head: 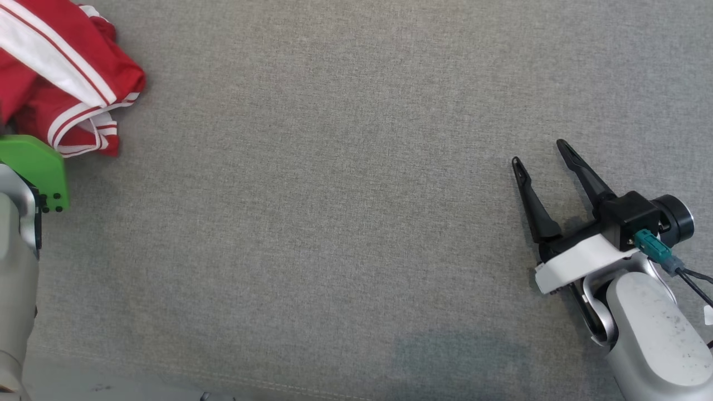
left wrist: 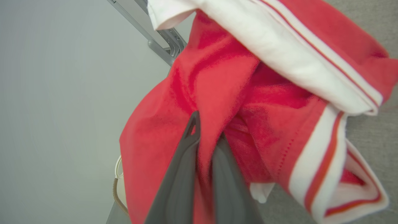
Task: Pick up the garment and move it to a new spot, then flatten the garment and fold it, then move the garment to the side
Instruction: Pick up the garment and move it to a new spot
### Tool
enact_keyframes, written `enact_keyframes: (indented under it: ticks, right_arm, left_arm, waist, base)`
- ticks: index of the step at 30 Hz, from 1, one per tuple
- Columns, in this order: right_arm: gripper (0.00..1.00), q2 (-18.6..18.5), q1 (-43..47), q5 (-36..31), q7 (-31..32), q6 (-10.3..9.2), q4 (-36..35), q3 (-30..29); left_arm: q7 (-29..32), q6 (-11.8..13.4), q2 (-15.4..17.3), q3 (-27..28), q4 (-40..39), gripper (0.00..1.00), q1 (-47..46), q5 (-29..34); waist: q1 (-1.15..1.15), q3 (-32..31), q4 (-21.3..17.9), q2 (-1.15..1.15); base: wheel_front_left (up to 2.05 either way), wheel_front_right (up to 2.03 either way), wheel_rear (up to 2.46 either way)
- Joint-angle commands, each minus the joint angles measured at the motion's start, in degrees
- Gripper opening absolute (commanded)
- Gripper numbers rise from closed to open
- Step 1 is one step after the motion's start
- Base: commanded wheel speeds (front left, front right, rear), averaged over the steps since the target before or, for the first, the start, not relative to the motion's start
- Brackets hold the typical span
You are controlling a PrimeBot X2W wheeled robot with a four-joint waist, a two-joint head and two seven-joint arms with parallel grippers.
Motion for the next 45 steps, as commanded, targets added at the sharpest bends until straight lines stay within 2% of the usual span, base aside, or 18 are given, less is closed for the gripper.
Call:
enact_keyframes:
  ticks: [1, 5, 10, 15, 22, 25, 26, 28, 32, 36, 37, 38, 39, 45]
  right_arm:
    - [1.00, 0.3, 0.2, 0.5, -0.2, -0.02, 0.5, 0.0]
    - [1.00, 1.4, 1.1, 0.7, -0.2, -0.02, 0.9, -0.5]
    - [1.00, 3.6, 2.6, 1.6, -0.2, -0.02, 1.7, -0.7]
    - [1.00, 6.3, 4.9, 2.5, -0.2, -0.02, 2.5, -1.1]
    - [1.00, 8.3, 8.0, 3.2, -0.2, -0.02, 3.0, -1.9]
    - [1.00, 8.7, 9.1, 3.3, -0.2, -0.02, 3.1, -2.2]
    - [1.00, 8.7, 9.4, 3.2, -0.2, -0.02, 3.0, -2.1]
    - [1.00, 8.7, 9.3, 3.2, -0.2, -0.02, 3.0, -2.1]
    - [1.00, 8.8, 9.7, 3.3, -0.2, -0.02, 2.8, -2.7]
    - [1.00, 9.2, 10.1, 3.6, -0.2, -0.02, 3.0, -2.9]
    - [1.00, 9.3, 10.3, 3.6, -0.2, -0.02, 3.0, -3.0]
    - [1.00, 9.3, 10.3, 3.7, -0.2, -0.02, 3.0, -3.0]
    - [1.00, 9.4, 10.3, 3.8, -0.2, -0.02, 2.9, -3.0]
    - [1.00, 9.5, 10.4, 3.7, -0.2, -0.02, 2.9, -3.5]
  left_arm:
    - [-0.6, 0.8, 0.5, 0.3, 0.2, 0.00, -0.8, -0.3]
    - [-3.9, 1.8, 1.6, 0.6, -0.9, 0.00, -1.6, -0.5]
    - [-5.5, -0.5, 2.3, -0.1, -7.0, 0.00, -2.7, 0.6]
    - [-5.4, -2.9, 0.6, -0.2, -18.7, 0.00, -0.7, 1.1]
    - [-5.4, -5.8, -7.1, -0.2, -32.3, 0.00, 6.3, -1.0]
    - [-5.4, -6.3, -11.1, -0.4, -37.1, 0.00, 10.1, -1.7]
    - [-5.4, -6.9, -13.4, -0.7, -39.3, 0.00, 11.9, -2.3]
    - [-5.4, -7.1, -15.9, -1.0, -41.5, 0.00, 13.2, -2.6]
    - [-5.4, -6.7, -18.5, -1.5, -44.7, 0.00, 15.6, -2.6]
    - [-5.4, -6.1, -19.5, -2.5, -42.5, 0.00, 19.3, -1.5]
    - [-5.4, -5.9, -19.5, -2.5, -41.5, 0.36, 20.4, -1.3]
    - [-5.4, -6.1, -19.5, -2.1, -40.3, 0.91, 21.6, -1.3]
    - [-5.4, -6.3, -19.2, -1.8, -39.5, 1.00, 22.5, -0.8]
    - [-5.4, -5.8, -17.4, 0.7, -35.4, 1.00, 29.7, 2.0]
  waist:
    - [-0.01, -0.4, -0.1, 0.45]
    - [-0.01, -3.0, -0.5, 0.45]
    - [-0.01, -8.4, -1.4, 0.45]
    - [-0.01, -14.4, -3.4, 0.45]
    - [-0.01, -20.1, -9.1, 0.45]
    - [-0.01, -21.1, -12.6, 0.45]
    - [-0.01, -21.2, -15.1, 0.45]
    - [-0.01, -21.0, -17.9, 0.45]
    - [-0.01, -20.4, -22.7, 0.45]
    - [-0.01, -19.6, -26.2, 0.45]
    - [-0.01, -19.4, -26.7, 0.45]
    - [-0.01, -19.2, -27.2, 0.45]
    - [-0.01, -19.1, -27.5, 0.45]
    - [-0.01, -19.5, -26.9, 0.45]
  base:
    - [0.00, 0.00, 0.00]
    - [0.00, 0.00, 0.00]
    - [0.00, 0.00, 0.00]
    - [0.00, 0.00, 0.00]
    - [0.00, 0.00, 0.00]
    - [0.00, 0.00, 0.00]
    - [0.00, 0.00, 0.00]
    - [0.00, 0.00, 0.00]
    - [0.00, 0.00, 0.00]
    - [0.00, 0.00, 0.00]
    - [0.00, 0.00, 0.00]
    - [0.00, 0.00, 0.00]
    - [0.00, 0.00, 0.00]
    - [0.00, 0.00, 0.00]
